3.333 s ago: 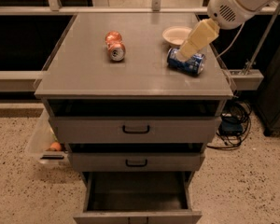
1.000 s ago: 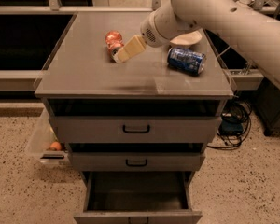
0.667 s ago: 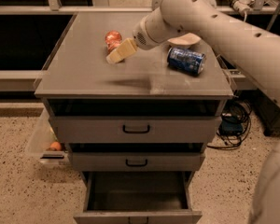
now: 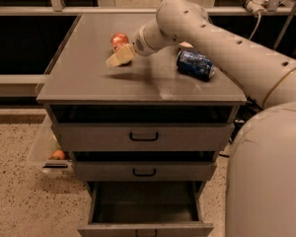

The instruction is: Place coke can into bottom drawer

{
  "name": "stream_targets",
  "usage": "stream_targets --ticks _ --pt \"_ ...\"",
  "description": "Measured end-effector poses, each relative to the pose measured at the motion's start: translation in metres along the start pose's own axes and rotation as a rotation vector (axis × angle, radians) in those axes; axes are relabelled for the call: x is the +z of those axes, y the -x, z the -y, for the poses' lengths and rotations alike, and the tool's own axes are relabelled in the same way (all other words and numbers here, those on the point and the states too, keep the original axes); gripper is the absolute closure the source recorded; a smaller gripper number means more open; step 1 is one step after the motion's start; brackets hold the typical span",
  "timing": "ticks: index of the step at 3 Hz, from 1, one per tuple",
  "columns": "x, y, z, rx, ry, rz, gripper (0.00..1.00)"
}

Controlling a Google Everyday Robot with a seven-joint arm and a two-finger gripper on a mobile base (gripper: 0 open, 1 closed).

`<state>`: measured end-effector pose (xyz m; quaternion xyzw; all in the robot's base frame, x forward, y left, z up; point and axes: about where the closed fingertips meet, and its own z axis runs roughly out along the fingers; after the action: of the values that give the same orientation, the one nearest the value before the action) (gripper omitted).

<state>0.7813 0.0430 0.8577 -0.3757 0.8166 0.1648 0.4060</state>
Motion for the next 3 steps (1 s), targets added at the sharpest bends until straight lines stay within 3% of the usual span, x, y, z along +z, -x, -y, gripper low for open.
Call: stream_targets --ticks 2,3 --pt "0.043 -0.001 0.011 0.047 0.004 0.006 0.0" --pt "0.044 -0.001 0.011 0.048 0.004 0.007 0.17"
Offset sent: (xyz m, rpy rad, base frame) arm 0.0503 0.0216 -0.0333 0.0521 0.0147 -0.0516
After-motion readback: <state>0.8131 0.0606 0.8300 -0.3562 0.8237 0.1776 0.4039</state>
